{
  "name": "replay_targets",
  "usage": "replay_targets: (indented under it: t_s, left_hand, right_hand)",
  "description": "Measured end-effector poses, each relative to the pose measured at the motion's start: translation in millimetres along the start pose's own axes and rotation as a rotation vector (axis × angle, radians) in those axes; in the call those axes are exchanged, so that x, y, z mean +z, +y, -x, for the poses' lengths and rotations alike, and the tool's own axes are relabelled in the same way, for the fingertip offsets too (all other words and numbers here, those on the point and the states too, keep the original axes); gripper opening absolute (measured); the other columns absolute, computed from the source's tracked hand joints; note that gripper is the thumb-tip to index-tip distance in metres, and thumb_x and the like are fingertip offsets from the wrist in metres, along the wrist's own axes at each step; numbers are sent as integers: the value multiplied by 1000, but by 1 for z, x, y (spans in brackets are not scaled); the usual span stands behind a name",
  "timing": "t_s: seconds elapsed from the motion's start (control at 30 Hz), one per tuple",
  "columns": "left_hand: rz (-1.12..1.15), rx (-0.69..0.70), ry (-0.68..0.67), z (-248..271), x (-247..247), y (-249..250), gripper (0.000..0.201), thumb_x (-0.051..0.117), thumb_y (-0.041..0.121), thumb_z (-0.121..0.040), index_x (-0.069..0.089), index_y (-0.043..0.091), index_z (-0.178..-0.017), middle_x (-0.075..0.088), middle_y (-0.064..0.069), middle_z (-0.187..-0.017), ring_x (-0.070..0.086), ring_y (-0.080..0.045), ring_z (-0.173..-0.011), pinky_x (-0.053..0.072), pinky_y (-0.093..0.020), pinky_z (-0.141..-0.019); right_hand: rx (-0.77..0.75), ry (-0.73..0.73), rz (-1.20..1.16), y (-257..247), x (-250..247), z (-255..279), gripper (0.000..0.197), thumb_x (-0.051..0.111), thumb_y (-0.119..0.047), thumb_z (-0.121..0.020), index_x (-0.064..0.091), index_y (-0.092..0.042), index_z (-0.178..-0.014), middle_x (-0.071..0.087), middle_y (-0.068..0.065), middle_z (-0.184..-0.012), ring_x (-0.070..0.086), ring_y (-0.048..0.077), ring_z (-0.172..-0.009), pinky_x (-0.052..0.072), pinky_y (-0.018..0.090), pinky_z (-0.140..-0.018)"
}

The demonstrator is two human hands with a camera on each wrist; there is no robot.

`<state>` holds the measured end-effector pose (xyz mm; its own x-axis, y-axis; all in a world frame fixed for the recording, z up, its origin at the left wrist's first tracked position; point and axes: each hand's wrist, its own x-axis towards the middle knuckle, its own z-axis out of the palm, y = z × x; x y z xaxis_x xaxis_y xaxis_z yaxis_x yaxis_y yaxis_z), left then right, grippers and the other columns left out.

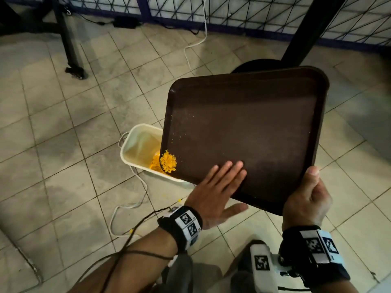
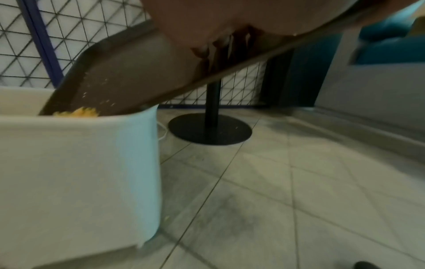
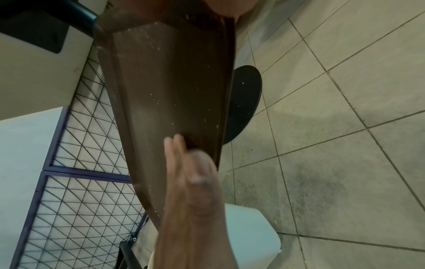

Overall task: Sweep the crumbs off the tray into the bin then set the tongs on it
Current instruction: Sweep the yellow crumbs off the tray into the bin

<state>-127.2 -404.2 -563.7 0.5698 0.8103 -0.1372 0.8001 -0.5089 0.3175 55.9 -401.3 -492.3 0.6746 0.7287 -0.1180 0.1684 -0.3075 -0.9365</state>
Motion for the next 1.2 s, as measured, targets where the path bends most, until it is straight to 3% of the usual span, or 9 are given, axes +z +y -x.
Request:
replay_targets:
  t_s: [0.17, 0.43, 0.57, 0.73, 0.8, 0.9, 0.97, 1.07, 1.2]
  left_hand:
    - [314, -709, 127, 4, -9, -72, 73, 13, 65, -98, -7, 25, -156, -18, 5, -162, -9, -16, -151, -1, -36, -121]
    - [338, -640, 375, -102, -90, -113, 67, 21, 53, -103, 2, 19, -157, -6, 0, -165, -1, -17, -151, 6, -37, -119]
    - [341, -642, 184, -106, -84, -142, 72, 18, 60, -100, 4, 19, -158, -3, -1, -165, 4, -20, -151, 10, -39, -120]
    - [169, -666, 7, -26, -35, -146, 76, 8, 67, -96, -3, 24, -157, -6, 4, -165, 8, -17, -151, 12, -38, -121]
    - [126, -665, -32, 4, -22, -134, 75, 9, 65, -97, 5, 22, -158, 3, 1, -165, 14, -19, -150, 14, -38, -121]
    - [151, -714, 146, 15, -25, -124, 69, 11, 61, -97, 32, 23, -151, 34, -1, -158, 42, -26, -138, 36, -42, -109]
    - [218, -725, 320, -3, -40, -123, 62, 16, 58, -99, 36, 26, -149, 37, 2, -156, 47, -27, -134, 41, -43, -103]
    - [246, -614, 369, -50, -64, -119, 63, 19, 60, -100, 21, 29, -155, 11, 9, -164, 26, -18, -146, 28, -39, -113]
    - [240, -513, 232, -88, -75, -109, 69, 19, 62, -100, 4, 27, -158, -7, 9, -165, 1, -15, -151, 11, -37, -118]
  right_hand:
    - [-11, 5, 3, 6, -2, -2, 52, 35, -53, -101, 47, -18, -64, 44, -1, -64, 42, 14, -60, 38, 32, -60]
    - [-23, 10, 35, 0, -1, 3, 48, 34, -43, -104, 39, -22, -61, 36, -3, -59, 36, 4, -49, 31, 28, -54]
    - [-20, 11, 37, -1, -3, 1, 47, 34, -43, -104, 39, -22, -62, 35, 0, -60, 35, 7, -51, 30, 28, -54]
    - [-15, -6, 27, 1, -1, -1, 49, 35, -45, -104, 45, -19, -63, 41, -3, -61, 39, 6, -52, 34, 27, -56]
    - [-18, -20, 16, 1, 0, -1, 49, 35, -45, -103, 48, -17, -65, 45, -3, -63, 41, 4, -55, 37, 27, -59]
    - [-13, -34, 5, 1, 2, 0, 49, 34, -46, -103, 51, -15, -69, 48, -3, -65, 45, 5, -59, 40, 27, -62]
    - [-27, -37, 10, 1, 1, 1, 50, 34, -48, -103, 50, -14, -69, 47, -2, -65, 44, 10, -60, 40, 29, -62]
    - [-37, -20, 29, 0, 1, 1, 51, 34, -46, -103, 48, -14, -67, 44, -1, -63, 41, 9, -56, 37, 30, -60]
    - [-47, -4, 24, -1, 2, 2, 50, 35, -45, -103, 42, -18, -62, 38, -1, -59, 35, 7, -51, 32, 29, -56]
